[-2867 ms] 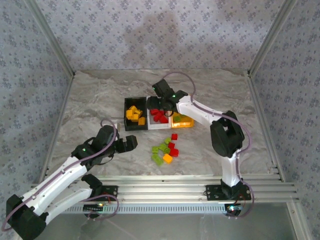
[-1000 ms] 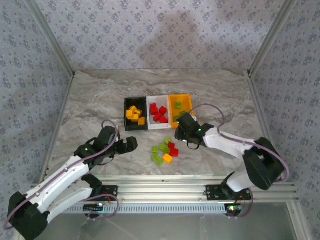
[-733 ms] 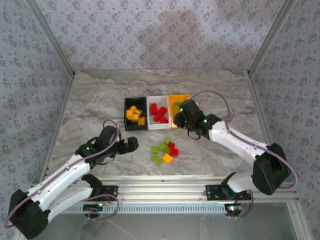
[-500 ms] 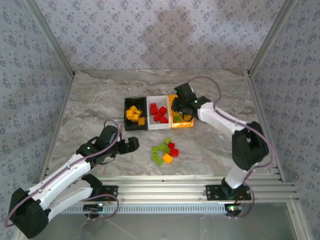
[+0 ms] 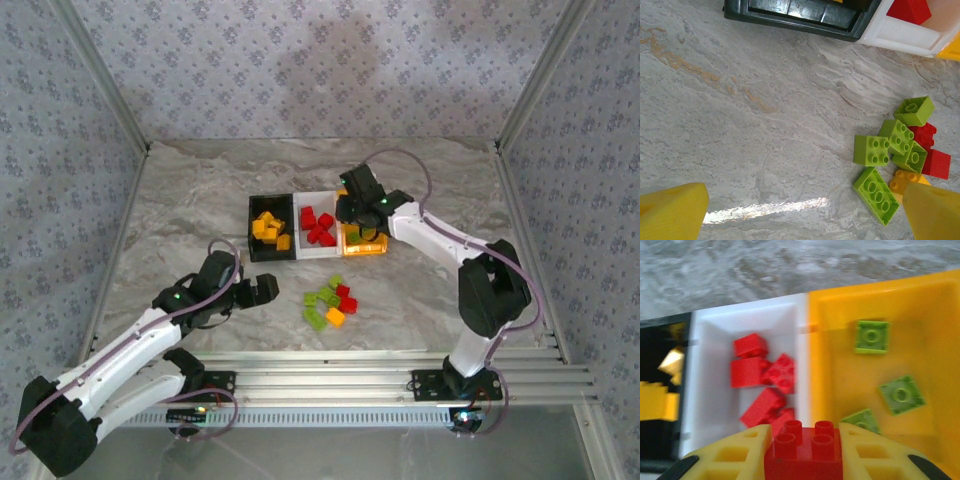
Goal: Sort the legos into containers by color
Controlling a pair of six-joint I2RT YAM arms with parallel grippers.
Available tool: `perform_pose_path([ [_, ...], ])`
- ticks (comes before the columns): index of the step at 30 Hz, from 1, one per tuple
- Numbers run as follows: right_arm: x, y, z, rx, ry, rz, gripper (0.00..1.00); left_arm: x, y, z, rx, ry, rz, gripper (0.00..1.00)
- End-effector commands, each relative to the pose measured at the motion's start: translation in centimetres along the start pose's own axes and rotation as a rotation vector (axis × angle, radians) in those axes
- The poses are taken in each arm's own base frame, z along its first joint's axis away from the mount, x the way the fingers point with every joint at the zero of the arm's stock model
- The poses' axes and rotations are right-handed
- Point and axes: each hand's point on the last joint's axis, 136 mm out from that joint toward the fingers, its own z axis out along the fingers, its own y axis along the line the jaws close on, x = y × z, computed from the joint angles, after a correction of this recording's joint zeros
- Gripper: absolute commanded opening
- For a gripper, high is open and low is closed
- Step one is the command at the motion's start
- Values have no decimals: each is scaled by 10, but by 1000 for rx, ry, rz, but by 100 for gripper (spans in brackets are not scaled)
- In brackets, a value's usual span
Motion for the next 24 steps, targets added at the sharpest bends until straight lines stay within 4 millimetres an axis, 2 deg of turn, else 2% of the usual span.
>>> perform_pose_path([
  [1, 6, 29, 11, -84, 47, -74, 34, -2, -2, 1, 14, -1, 7, 100],
  [3, 11, 39, 22, -97, 81, -93, 35, -1, -3, 1, 16, 2, 8, 100],
  [7, 7, 44, 41, -93, 101, -88, 41, -1, -4, 0, 19, 3, 6, 100],
  [9, 0, 49, 46, -99, 93, -96, 55, -2, -5, -1, 23, 3, 9, 100],
  [11, -6, 52, 44, -104, 84, -100, 65, -2, -6, -2, 28, 4, 11, 100],
  [15, -16, 59, 17, -124, 32, -115, 68, -3, -8, -3, 34, 3, 16, 100],
  [17, -8, 57, 1, -132, 29, -113, 69, -4, -9, -4, 38, -1, 16, 100],
  [19, 12, 49, -13, -129, 42, -110, 69, -5, -10, -6, 41, -7, 16, 100],
  [23, 62, 28, -40, -115, 84, -110, 70, -4, -6, -6, 32, -12, 9, 100],
  [24, 80, 19, -46, -104, 107, -116, 70, -4, -5, -5, 31, -14, 7, 100],
])
